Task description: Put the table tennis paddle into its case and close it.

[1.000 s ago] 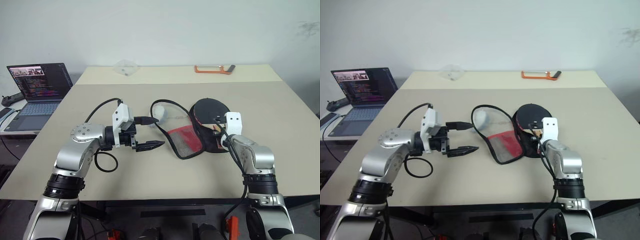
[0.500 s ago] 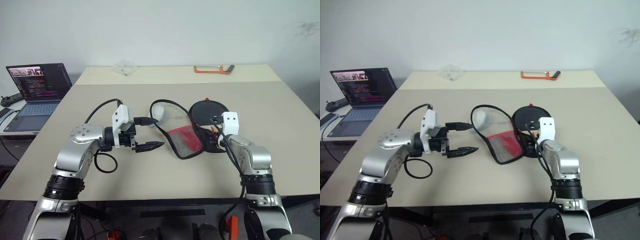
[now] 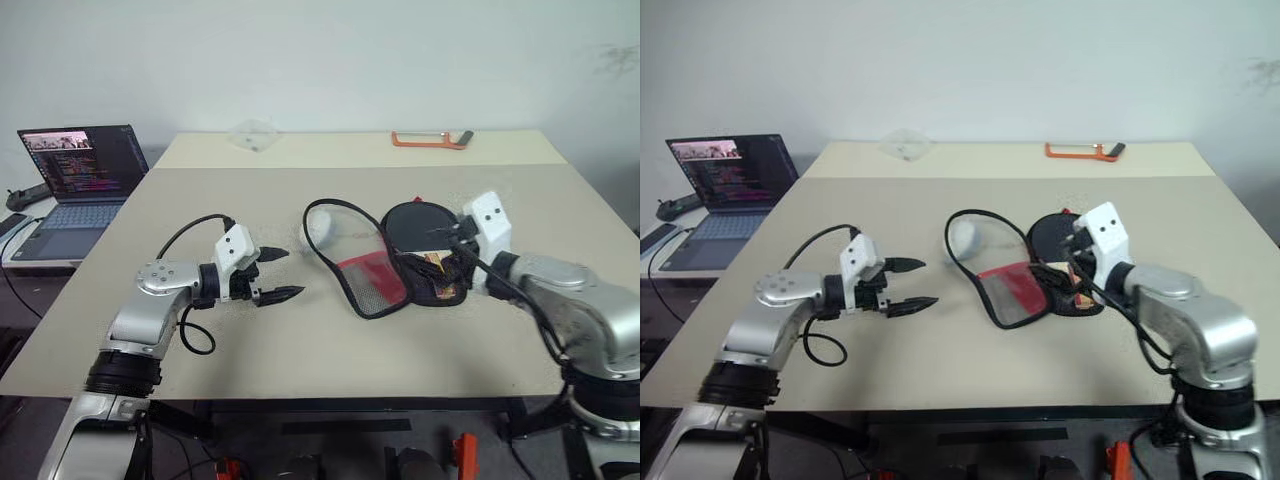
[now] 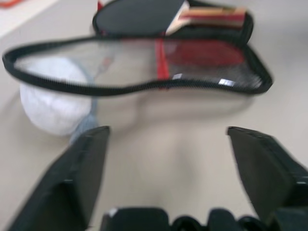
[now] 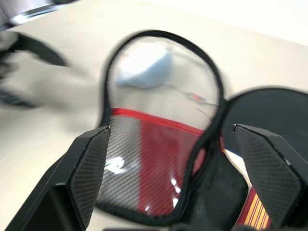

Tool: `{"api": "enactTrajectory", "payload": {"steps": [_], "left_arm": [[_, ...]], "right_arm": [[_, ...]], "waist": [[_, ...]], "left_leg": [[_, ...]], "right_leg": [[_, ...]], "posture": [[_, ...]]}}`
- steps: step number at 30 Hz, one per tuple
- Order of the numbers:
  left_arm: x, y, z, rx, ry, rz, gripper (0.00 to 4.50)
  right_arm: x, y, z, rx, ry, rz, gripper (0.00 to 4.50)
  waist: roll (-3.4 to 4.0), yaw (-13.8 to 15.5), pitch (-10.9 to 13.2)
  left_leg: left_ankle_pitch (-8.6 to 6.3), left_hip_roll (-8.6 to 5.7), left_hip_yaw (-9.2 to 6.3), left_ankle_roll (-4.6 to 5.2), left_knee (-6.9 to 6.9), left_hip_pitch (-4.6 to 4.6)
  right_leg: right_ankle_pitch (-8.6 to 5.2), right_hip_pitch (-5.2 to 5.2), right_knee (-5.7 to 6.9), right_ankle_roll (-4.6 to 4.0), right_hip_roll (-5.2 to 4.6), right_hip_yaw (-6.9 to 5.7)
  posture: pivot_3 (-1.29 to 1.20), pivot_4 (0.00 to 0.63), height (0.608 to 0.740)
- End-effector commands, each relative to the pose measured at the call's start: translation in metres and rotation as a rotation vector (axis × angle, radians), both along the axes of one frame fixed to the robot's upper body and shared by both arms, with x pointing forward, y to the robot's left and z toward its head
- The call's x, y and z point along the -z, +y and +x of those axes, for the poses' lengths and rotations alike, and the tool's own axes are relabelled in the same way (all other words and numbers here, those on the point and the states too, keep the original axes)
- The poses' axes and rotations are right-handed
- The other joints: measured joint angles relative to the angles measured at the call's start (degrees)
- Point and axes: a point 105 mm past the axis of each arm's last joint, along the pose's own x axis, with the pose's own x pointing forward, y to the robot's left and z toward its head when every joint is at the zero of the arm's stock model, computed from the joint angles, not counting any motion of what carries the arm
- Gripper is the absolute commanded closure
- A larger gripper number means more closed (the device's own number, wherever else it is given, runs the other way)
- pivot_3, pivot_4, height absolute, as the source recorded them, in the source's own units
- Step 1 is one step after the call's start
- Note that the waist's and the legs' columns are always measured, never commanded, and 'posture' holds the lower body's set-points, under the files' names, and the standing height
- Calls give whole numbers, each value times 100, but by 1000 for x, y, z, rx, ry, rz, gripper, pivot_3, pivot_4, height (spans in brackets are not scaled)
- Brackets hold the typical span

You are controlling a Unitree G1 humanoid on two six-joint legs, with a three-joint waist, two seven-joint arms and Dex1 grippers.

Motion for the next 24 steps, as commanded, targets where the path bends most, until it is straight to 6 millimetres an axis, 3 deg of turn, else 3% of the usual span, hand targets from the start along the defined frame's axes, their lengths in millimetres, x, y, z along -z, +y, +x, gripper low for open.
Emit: {"api": "enactTrajectory", "payload": {"steps": [1, 9, 14, 20, 24], "left_arm": [[3, -4, 15, -21, -26, 48, 1633], [15, -39, 42, -21, -9, 20, 4462], [11, -74, 49, 48, -11, -12, 4487], [-58, -152, 55, 212, -122, -159, 4487], [-86, -192, 54, 273, -182, -186, 4487]], "right_arm": [[-18, -3, -21, -116, -44, -18, 0], [-16, -10, -24, -110, -45, -49, 0], [-17, -23, -27, -77, -51, -69, 0], [-11, -66, -37, 34, -2, -148, 0], [-12, -79, -38, 76, -1, -173, 0]], "waist": [[-1, 6, 0], [-17, 2, 7], [-26, 25, 13], [-68, 190, 37], [-71, 169, 39]], "left_leg": [[0, 0, -1, 0, 0, 0], [1, 0, 0, -2, 3, -2], [2, -5, 1, -2, 5, -5], [8, -7, -16, -12, 29, -48], [6, -10, -5, -10, 37, -57]], "right_leg": [[0, 1, 0, 0, 0, -1], [1, 1, 2, 1, -3, -1], [1, 0, 1, 2, -7, -2], [2, -12, 0, 4, -7, -26], [6, -13, -11, 12, -10, -20]], "posture": [[0, 150, 740], [0, 150, 740], [0, 150, 740], [0, 150, 740], [0, 150, 740]]}}
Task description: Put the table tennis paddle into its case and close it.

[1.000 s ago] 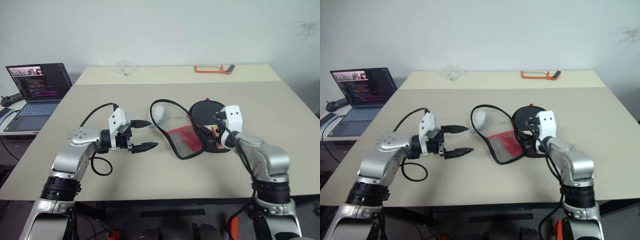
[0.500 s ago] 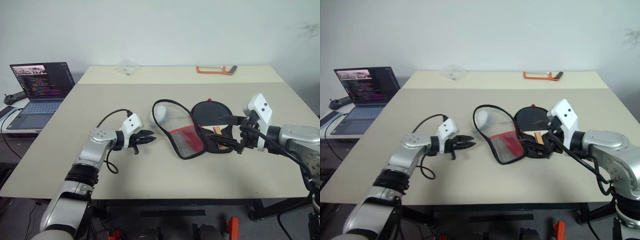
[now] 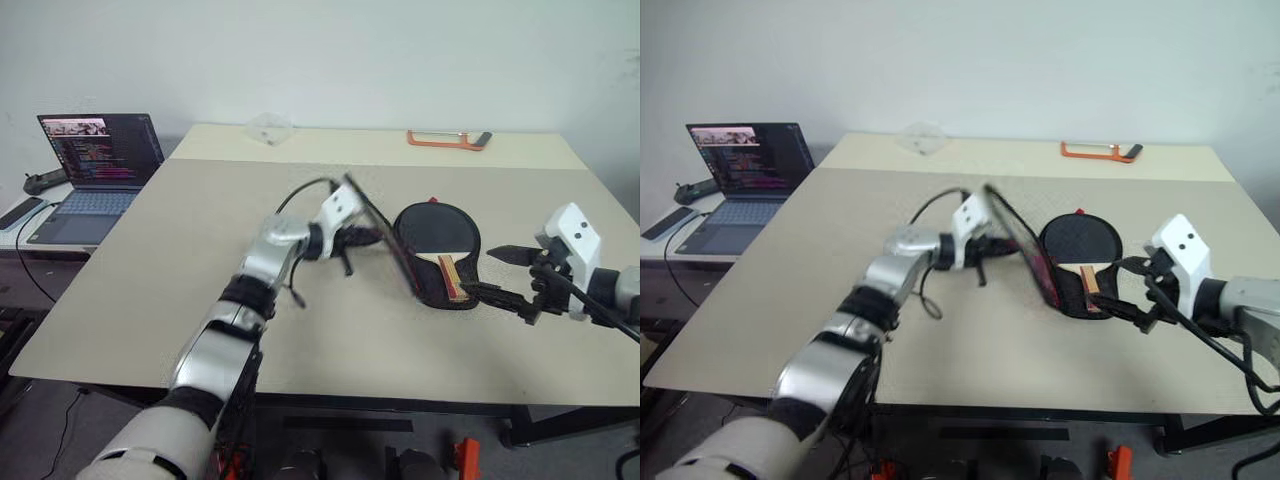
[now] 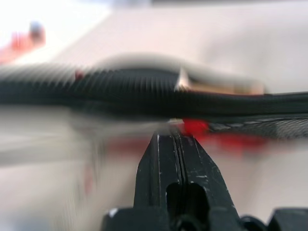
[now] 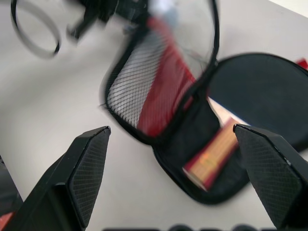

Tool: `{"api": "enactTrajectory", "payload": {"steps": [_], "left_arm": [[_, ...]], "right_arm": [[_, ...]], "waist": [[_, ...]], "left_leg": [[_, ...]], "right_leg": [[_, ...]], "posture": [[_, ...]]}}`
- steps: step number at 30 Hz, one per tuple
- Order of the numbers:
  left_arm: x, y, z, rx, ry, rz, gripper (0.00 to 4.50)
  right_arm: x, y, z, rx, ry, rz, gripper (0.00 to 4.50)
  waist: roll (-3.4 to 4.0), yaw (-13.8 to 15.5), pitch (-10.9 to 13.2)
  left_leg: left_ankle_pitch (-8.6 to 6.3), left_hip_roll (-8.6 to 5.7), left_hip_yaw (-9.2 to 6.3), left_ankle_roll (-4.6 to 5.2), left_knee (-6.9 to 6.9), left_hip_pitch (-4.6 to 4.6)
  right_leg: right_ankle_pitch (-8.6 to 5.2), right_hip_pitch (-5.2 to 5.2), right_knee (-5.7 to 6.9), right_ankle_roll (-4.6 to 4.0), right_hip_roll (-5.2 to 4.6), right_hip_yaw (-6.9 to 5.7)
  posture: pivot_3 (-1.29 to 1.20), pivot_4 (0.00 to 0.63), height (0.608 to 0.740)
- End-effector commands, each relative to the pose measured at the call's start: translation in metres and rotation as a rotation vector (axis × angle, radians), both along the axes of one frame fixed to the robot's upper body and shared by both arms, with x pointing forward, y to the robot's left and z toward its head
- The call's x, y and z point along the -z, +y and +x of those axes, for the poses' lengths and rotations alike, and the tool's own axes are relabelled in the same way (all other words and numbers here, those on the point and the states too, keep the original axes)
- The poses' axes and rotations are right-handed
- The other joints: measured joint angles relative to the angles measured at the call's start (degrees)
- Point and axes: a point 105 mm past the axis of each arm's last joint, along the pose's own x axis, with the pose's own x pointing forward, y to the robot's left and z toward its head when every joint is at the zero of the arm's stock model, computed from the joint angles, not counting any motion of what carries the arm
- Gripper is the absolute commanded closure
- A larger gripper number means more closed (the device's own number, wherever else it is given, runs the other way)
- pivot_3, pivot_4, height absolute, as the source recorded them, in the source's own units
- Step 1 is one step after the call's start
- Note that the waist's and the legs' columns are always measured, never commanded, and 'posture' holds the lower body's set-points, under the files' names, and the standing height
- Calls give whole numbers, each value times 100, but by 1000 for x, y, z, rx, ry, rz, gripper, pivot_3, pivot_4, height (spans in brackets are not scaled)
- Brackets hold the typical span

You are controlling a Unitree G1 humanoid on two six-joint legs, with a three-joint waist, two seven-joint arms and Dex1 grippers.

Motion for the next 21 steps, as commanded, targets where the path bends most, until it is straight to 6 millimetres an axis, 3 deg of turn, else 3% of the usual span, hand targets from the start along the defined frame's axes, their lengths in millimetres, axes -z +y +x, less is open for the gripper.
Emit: {"api": "enactTrajectory", "payload": {"steps": [1, 4, 8, 12, 16, 21], "left_arm": [[-25, -31, -1, 37, -64, -49, 4487], [-30, -48, 0, 25, -96, -45, 4487], [-24, -42, 2, 19, -91, -51, 4487], [-10, -11, 2, 47, -54, -60, 4487], [-1, 30, -5, 83, -9, -83, 4487], [-7, 76, -23, 82, 11, -125, 4487]], "right_arm": [[-14, -10, -1, 27, -64, -26, 0], [-13, -13, 0, 42, -68, -38, 0], [-11, -15, 7, 75, -71, -26, 0], [1, -15, 28, 127, -44, 42, 0], [17, -20, 63, 234, -19, 80, 0], [46, -32, 104, 382, 26, 50, 0]], "waist": [[-3, -22, 2], [-6, -35, 3], [-6, -62, 4], [-6, -89, 4], [-4, -162, 4], [-4, -199, 3]], "left_leg": [[-1, 0, 4, 2, -1, 2], [-1, 3, 9, 2, -5, 5], [-1, 7, 20, 3, -15, 19], [0, 6, 20, 2, -13, 22], [3, 6, 18, 0, -13, 26], [3, 3, 17, -1, -7, 5]], "right_leg": [[0, 0, 0, 1, 0, 3], [-1, 0, 1, 2, 1, 3], [-1, 0, 7, 2, 2, 16], [-1, 0, 12, 2, 3, 19], [-1, -3, 18, 1, 2, 22], [0, -25, 20, 0, 0, 24]], "posture": [[0, 150, 740], [0, 150, 740], [0, 150, 740], [0, 150, 740], [0, 150, 740], [0, 150, 740]]}}
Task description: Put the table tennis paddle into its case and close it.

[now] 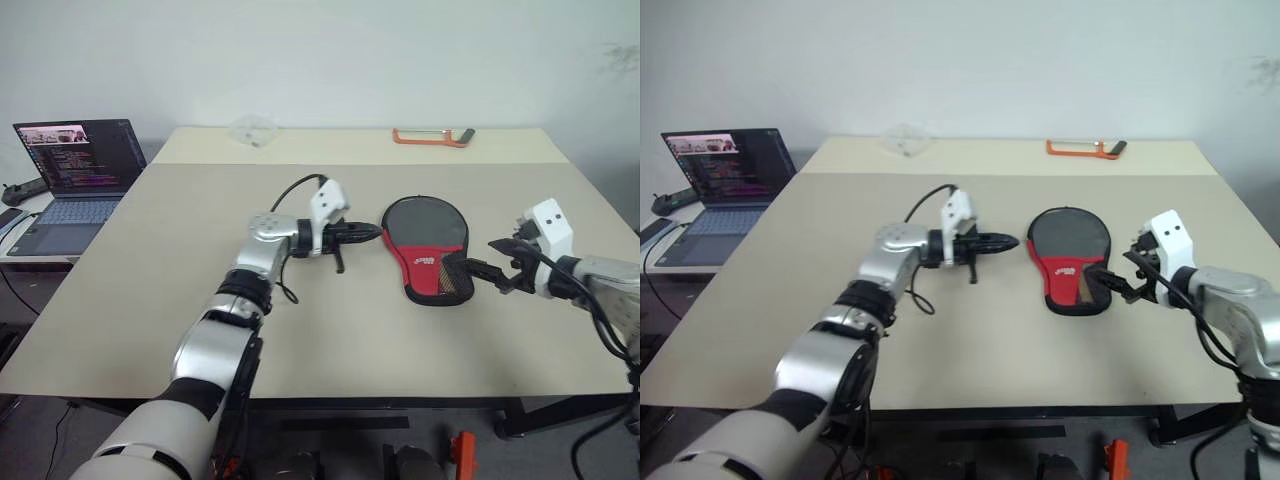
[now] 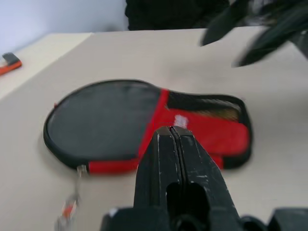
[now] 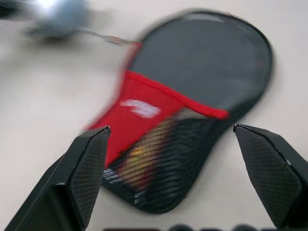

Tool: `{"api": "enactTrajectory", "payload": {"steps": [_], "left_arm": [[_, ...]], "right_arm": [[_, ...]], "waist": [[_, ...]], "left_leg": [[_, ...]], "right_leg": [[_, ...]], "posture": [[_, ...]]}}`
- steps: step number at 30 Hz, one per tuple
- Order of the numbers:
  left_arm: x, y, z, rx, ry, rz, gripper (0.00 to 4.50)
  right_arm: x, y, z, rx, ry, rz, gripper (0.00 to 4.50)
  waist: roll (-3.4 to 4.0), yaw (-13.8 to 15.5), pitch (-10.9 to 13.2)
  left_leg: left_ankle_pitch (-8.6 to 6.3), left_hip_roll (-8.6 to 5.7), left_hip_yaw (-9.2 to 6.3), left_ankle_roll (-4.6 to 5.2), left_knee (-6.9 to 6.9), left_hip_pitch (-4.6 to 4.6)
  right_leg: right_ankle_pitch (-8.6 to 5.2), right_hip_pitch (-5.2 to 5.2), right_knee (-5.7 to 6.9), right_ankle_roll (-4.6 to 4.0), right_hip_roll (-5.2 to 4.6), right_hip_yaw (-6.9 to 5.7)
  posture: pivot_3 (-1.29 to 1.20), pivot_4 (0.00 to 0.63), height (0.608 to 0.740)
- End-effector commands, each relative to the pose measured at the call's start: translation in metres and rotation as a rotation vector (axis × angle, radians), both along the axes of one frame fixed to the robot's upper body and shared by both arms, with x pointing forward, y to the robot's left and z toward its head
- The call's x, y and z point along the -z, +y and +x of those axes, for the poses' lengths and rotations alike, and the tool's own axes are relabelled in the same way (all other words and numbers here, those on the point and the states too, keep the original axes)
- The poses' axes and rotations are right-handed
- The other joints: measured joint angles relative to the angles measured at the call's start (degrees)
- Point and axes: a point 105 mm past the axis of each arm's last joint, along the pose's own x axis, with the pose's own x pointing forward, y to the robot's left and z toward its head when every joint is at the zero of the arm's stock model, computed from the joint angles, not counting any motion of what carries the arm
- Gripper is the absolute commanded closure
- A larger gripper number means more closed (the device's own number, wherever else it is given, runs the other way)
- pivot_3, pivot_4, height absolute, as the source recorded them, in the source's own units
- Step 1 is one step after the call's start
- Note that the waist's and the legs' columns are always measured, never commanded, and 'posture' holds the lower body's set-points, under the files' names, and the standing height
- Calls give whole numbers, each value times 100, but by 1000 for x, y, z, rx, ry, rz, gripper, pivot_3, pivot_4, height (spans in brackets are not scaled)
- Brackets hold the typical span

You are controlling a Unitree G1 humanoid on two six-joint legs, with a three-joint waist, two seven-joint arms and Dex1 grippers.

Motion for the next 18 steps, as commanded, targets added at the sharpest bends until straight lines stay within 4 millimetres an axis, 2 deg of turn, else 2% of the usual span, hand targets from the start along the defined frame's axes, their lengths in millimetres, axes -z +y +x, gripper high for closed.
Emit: {"api": "enactTrajectory", "payload": {"steps": [1, 4, 7, 13, 18], "left_arm": [[-35, 17, -17, 26, -70, -68, 4487], [-42, 26, -35, 29, -64, -86, 4487], [-43, 31, -44, 8, -56, -78, 4487], [-41, 40, -48, -41, -46, -60, 4487], [-40, 44, -48, -56, -47, -46, 4487]], "right_arm": [[7, -9, 22, 82, -14, -26, 0], [21, -10, 38, 123, 22, -1, 0], [29, -9, 49, 129, 44, 24, 0], [47, -10, 60, 120, 94, -14, 0], [54, -23, 60, 132, 139, -16, 0]], "waist": [[0, -1, 0], [2, -5, -1], [3, 19, -2], [5, -2, -3], [7, -2, -4]], "left_leg": [[0, 1, -1, 0, 0, -5], [1, 1, -1, -2, 1, -15], [1, -1, -3, -2, 6, -20], [1, 1, -3, -2, 18, -17], [0, 1, -4, -3, 36, -14]], "right_leg": [[0, -6, 1, 0, 0, 0], [1, -19, 3, -2, -1, 3], [1, -20, 3, -2, -3, 0], [2, -16, 12, -3, 1, -1], [3, -6, 17, -3, 2, -2]], "posture": [[0, 150, 740], [0, 150, 740], [0, 150, 740], [0, 150, 740], [0, 150, 740]]}}
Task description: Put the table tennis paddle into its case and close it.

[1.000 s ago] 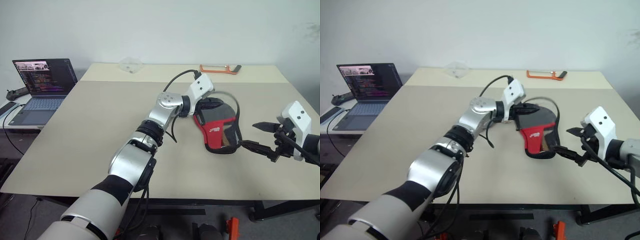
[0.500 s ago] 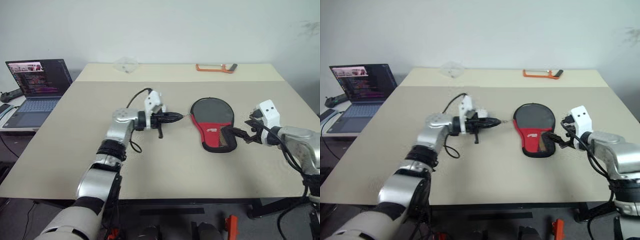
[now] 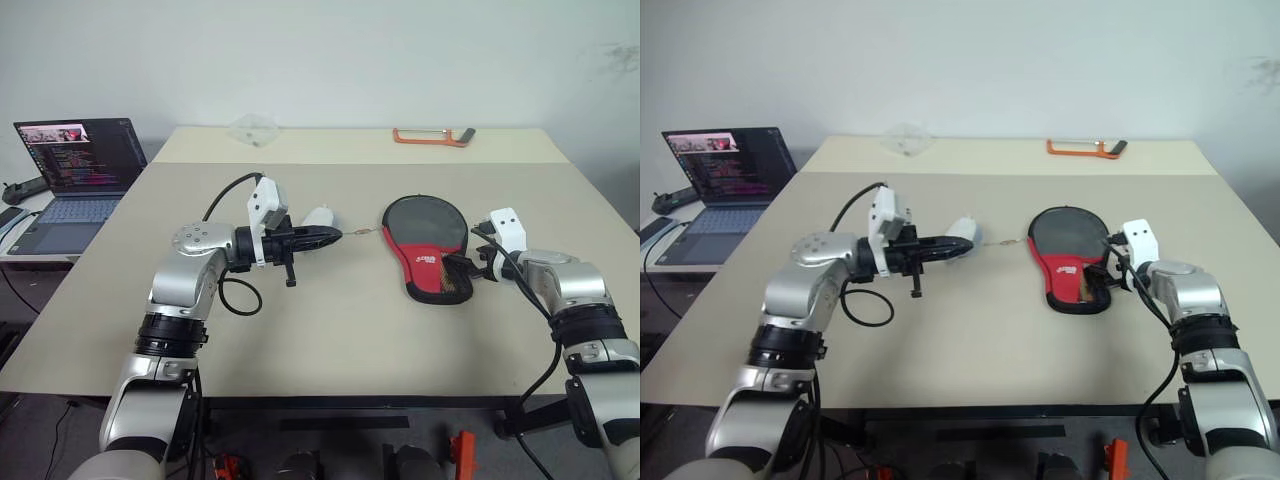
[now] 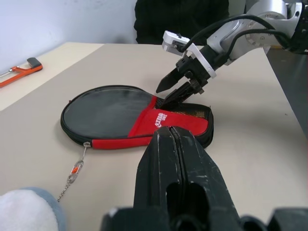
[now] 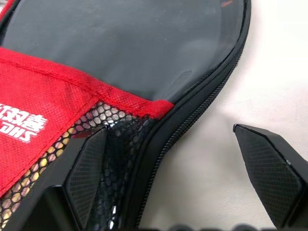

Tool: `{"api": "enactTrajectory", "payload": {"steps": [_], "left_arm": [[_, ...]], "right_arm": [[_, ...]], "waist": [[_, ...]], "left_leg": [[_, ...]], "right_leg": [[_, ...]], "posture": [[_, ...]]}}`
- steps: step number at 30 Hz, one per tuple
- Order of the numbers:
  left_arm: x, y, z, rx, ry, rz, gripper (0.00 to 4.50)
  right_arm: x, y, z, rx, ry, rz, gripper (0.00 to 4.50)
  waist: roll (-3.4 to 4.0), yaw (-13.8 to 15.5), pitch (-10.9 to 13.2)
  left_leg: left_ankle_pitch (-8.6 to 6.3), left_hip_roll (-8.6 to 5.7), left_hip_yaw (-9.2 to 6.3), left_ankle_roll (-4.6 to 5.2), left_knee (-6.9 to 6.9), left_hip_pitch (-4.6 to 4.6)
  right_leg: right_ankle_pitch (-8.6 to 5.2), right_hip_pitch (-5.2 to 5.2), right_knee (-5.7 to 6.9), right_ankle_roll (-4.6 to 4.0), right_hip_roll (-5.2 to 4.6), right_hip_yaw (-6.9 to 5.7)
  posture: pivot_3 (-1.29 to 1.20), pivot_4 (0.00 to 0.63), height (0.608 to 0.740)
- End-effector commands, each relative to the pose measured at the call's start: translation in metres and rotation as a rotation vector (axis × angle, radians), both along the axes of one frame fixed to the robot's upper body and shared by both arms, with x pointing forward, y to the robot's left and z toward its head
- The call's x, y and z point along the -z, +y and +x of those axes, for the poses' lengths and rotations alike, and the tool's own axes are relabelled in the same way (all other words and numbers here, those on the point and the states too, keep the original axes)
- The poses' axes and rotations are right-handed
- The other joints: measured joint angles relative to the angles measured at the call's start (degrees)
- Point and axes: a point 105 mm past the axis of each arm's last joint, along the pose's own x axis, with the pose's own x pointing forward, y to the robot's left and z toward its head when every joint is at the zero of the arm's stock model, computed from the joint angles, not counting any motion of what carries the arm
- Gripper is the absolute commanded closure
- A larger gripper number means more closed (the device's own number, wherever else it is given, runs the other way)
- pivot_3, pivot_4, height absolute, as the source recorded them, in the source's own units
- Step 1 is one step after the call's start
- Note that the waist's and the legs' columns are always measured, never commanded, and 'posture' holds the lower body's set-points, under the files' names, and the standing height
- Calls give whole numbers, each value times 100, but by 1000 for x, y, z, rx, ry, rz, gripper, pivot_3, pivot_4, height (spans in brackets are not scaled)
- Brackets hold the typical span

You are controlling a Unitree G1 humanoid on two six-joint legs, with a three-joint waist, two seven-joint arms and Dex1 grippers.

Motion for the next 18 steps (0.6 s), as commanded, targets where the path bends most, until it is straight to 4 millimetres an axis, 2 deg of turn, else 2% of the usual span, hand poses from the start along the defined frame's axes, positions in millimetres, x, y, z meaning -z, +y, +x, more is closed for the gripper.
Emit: {"api": "enactTrajectory", "payload": {"steps": [1, 4, 7, 12, 15, 18], "left_arm": [[-12, 5, -4, -1, -57, -1, 4487], [-9, 6, -5, -5, -57, 2, 4487], [-6, 6, -6, -5, -57, 5, 4500], [-3, 6, -7, -5, -53, 15, 4500], [1, 10, -11, 4, -37, 37, 4500], [4, 17, -17, 20, -8, 51, 4500]], "right_arm": [[6, -12, -3, 7, 40, -28, 0], [11, -7, -6, -35, 75, -12, 0], [19, 2, -7, -75, 103, -14, 899], [34, 14, -7, -99, 138, -19, 2658], [43, 23, -5, -104, 162, -6, 3594], [43, 30, -3, -117, 168, 18, 4425]], "waist": [[0, 0, 0], [1, 0, -1], [1, 0, -1], [0, 0, -4], [-4, -34, -11], [-4, -74, -15]], "left_leg": [[0, 0, -1, 0, 2, 0], [0, 0, -5, 0, 8, 0], [-1, 0, -6, 0, 9, 1], [-1, 0, -8, -1, 13, 7], [-2, 2, -6, 0, 12, 38], [-3, 6, 1, 2, 9, 74]], "right_leg": [[0, 0, 1, 0, 0, 0], [1, 5, 2, 0, 1, -4], [1, 7, 2, 1, 1, -4], [2, 15, 2, 1, 1, -5], [4, 44, 1, 1, 4, -2], [8, 67, 2, -2, 9, 9]], "posture": [[0, 150, 740], [0, 150, 740], [0, 150, 740], [0, 150, 740], [0, 150, 740], [0, 150, 740]]}}
